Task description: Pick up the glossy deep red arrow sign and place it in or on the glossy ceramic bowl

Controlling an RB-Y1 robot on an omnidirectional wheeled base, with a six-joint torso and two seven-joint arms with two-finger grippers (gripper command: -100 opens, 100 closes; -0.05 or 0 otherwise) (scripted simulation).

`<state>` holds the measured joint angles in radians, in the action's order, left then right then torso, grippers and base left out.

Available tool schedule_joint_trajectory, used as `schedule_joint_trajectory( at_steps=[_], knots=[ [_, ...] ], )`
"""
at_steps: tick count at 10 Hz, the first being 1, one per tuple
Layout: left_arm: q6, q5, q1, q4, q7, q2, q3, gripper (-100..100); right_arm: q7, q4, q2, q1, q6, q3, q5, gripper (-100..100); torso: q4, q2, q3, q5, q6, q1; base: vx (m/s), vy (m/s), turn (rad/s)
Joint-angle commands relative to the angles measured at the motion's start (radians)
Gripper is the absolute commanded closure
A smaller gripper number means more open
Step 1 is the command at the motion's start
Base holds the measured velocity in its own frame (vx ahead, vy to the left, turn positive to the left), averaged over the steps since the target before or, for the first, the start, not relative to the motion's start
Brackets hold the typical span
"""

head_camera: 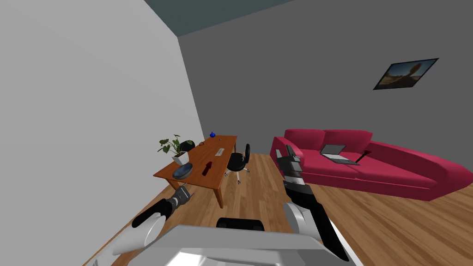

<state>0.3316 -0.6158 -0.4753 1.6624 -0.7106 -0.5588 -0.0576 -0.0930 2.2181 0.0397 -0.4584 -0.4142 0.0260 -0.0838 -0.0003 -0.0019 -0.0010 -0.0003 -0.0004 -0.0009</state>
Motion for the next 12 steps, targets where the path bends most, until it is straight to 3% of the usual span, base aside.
schedule_joint_trajectory(
  at_steps=[1, 2, 3, 4, 5, 6, 7, 8, 9, 10, 12],
  knots=[
    [0.049, -0.050, 0.001, -0.050, -0.032, -0.034, -0.007, -100, 0.000, 0.000, 0.000, 0.000, 0.000, 0.000, 0.000, 0, 0.000, 0.000, 0.000, 0.000, 0.000, 0.000, 0.041, -0.030, -0.216],
    [0.049, -0.057, 0.001, -0.052, -0.032, -0.034, -0.007, -100, 0.000, 0.000, 0.000, 0.000, 0.000, 0.000, 0.000, 0, 0.000, 0.000, 0.000, 0.000, 0.000, 0.000, 0.036, -0.017, -0.085],
    [0.078, -0.101, 0.004, -0.092, -0.058, -0.059, -0.015, -100, 0.000, 0.000, 0.000, 0.000, 0.000, 0.000, 0.000, 0, 0.000, 0.000, 0.000, 0.000, 0.000, 0.000, 0.042, -0.025, -0.161],
    [0.093, -0.101, 0.004, -0.092, -0.058, -0.059, -0.015, -100, 0.000, 0.000, 0.000, 0.000, 0.000, 0.000, 0.000, 0, 0.000, -0.001, 0.000, 0.000, 0.000, 0.000, 0.035, -0.017, -0.098],
    [0.134, -0.137, 0.007, -0.125, -0.083, -0.082, -0.023, -100, 0.000, 0.000, 0.000, 0.000, 0.000, 0.000, 0.000, 0, 0.000, 0.000, 0.000, 0.000, 0.000, 0.000, 0.047, -0.024, -0.187],
    [0.135, -0.144, 0.007, -0.132, -0.083, -0.082, -0.023, -100, 0.000, 0.000, 0.000, 0.000, 0.000, 0.000, 0.000, 0, 0.000, -0.001, 0.000, 0.000, 0.000, 0.000, 0.044, -0.013, -0.109],
    [0.176, -0.184, 0.011, -0.166, -0.107, -0.105, -0.030, -100, 0.000, 0.000, 0.000, 0.000, 0.000, 0.000, 0.000, 0, 0.000, -0.001, 0.000, 0.000, 0.000, 0.000, 0.052, -0.012, -0.167],
    [0.176, -0.187, 0.011, -0.171, -0.107, -0.105, -0.030, -100, 0.000, 0.000, 0.000, 0.000, 0.000, 0.000, 0.000, 0, 0.000, -0.001, -0.001, 0.000, 0.000, 0.001, 0.047, -0.008, -0.099],
    [0.212, -0.228, 0.015, -0.209, -0.130, -0.127, -0.038, -100, 0.000, 0.000, 0.000, 0.000, 0.000, 0.000, 0.000, 0, 0.000, -0.001, -0.001, 0.000, 0.000, 0.000, 0.067, -0.012, -0.211],
    [0.216, -0.228, 0.015, -0.209, -0.130, -0.127, -0.038, -100, 0.000, 0.000, 0.000, 0.000, 0.000, 0.000, 0.000, 0, 0.000, -0.002, -0.001, 0.000, 0.000, 0.000, 0.058, 0.003, -0.097],
    [0.279, -0.299, 0.024, -0.282, -0.172, -0.168, -0.052, -100, 0.000, 0.000, 0.000, 0.000, 0.000, 0.000, 0.000, 0, 0.000, -0.003, -0.002, 0.000, 0.000, 0.001, 0.092, -0.010, -0.226]
  ],
)
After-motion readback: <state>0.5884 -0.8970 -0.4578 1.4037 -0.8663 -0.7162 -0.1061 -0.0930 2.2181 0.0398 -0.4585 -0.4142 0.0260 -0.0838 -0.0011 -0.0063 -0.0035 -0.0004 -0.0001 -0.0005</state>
